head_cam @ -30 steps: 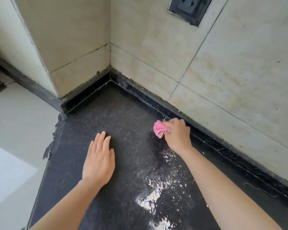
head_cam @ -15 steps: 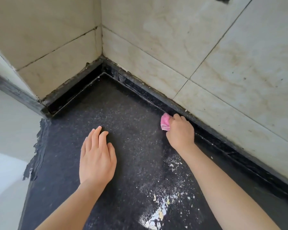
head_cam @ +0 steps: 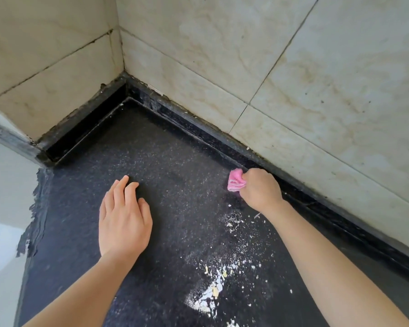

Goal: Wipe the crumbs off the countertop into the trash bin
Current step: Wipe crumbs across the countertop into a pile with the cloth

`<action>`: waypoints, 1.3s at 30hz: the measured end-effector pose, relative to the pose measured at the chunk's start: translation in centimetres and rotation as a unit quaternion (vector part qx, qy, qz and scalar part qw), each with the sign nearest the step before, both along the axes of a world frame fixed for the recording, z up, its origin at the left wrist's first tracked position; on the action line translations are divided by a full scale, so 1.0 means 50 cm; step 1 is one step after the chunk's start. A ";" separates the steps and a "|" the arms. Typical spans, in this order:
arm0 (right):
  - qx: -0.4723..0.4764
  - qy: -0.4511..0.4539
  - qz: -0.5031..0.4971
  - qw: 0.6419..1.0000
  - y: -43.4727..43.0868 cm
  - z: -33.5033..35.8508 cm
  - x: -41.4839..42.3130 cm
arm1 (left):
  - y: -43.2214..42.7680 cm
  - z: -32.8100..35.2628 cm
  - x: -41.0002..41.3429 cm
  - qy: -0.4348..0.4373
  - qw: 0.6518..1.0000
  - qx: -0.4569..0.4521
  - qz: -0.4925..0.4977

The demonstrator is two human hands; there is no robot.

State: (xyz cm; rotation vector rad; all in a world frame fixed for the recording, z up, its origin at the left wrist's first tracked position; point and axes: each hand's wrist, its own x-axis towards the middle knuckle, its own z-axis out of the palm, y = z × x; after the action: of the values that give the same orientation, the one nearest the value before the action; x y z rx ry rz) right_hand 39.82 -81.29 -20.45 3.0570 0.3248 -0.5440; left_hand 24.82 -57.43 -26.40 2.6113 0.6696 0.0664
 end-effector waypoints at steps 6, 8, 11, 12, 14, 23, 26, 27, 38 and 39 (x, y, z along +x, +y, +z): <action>-0.084 -0.068 0.019 0.994 -0.036 0.032 0.009 | 0.000 -0.005 0.001 0.001 1.000 0.006 0.002; -0.126 -0.096 0.036 0.987 -0.026 0.005 -0.010 | 0.001 -0.008 0.002 -0.005 1.000 0.009 0.003; -0.077 -0.080 0.027 0.993 -0.040 -0.014 -0.051 | 0.001 -0.011 0.003 -0.008 1.000 0.008 0.005; -0.045 -0.062 0.041 0.996 -0.049 -0.013 -0.066 | 0.004 -0.011 0.002 -0.008 1.000 0.008 0.006; 0.006 0.024 0.061 0.998 -0.085 0.011 -0.097 | 0.001 -0.008 0.002 -0.007 1.000 0.002 0.004; -0.088 -0.129 -0.060 0.986 -0.197 0.024 -0.056 | 0.001 -0.010 0.002 -0.006 1.000 0.011 0.003; -0.100 -0.092 -0.040 0.990 -0.162 -0.008 -0.082 | 0.000 -0.012 0.001 -0.010 1.000 0.013 0.003; -0.084 -0.072 -0.020 0.994 -0.163 -0.006 -0.091 | -0.001 -0.012 0.001 -0.010 1.000 0.014 0.002; -0.049 -0.062 -0.139 0.987 -0.261 0.006 -0.086 | -0.005 -0.008 0.000 -0.030 0.999 0.012 0.002; -0.057 -0.073 -0.126 0.988 -0.244 -0.012 -0.101 | -0.004 -0.008 0.002 -0.034 0.999 0.013 0.003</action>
State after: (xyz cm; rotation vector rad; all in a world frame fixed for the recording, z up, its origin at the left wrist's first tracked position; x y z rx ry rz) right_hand 34.77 -93.51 -21.04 3.0203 -0.0953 -0.3270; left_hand 24.91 -57.62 -26.83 2.6183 0.6581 0.1660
